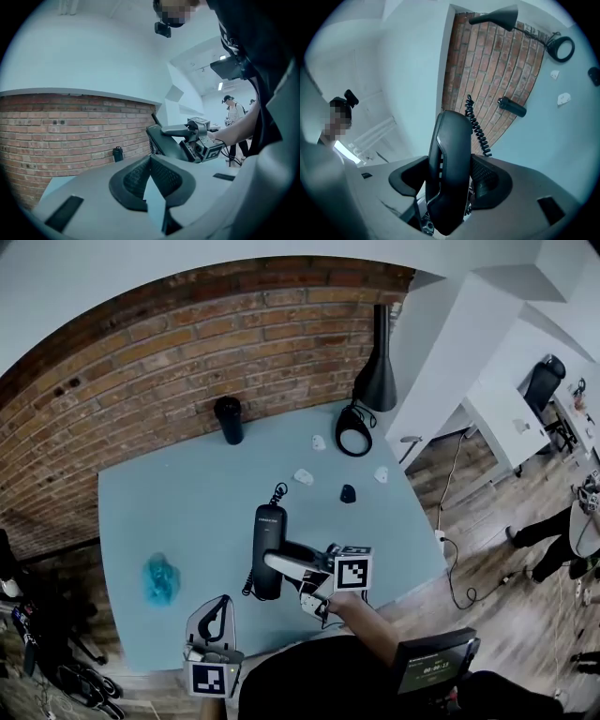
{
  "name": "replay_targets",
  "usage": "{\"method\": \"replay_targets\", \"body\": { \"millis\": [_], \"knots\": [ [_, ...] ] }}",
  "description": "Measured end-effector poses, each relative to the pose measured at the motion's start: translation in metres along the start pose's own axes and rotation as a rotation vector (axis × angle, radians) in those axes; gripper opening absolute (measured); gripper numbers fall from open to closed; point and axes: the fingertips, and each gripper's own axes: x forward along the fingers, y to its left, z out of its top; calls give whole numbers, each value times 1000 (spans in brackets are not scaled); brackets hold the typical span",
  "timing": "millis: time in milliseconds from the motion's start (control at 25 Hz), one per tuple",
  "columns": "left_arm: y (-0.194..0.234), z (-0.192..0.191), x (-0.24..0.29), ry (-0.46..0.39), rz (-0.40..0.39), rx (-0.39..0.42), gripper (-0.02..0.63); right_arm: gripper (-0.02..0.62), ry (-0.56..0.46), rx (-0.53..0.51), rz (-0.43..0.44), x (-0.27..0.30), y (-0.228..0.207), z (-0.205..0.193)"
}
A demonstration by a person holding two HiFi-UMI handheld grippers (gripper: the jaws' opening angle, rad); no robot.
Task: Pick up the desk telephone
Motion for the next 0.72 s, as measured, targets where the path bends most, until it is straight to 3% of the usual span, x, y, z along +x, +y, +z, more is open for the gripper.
{"method": "replay_targets", "body": {
  "millis": [200, 360, 720],
  "knots": [
    [0, 20, 11, -24, 19, 92, 18, 302, -56, -99, -16, -17, 16, 33],
    [-2, 43, 29, -98, 2, 127, 18, 302, -110, -172, -17, -28, 32, 59],
    [-8, 93, 57, -200, -38, 145, 18, 302, -207, -324, -19, -39, 64, 100]
  ]
}}
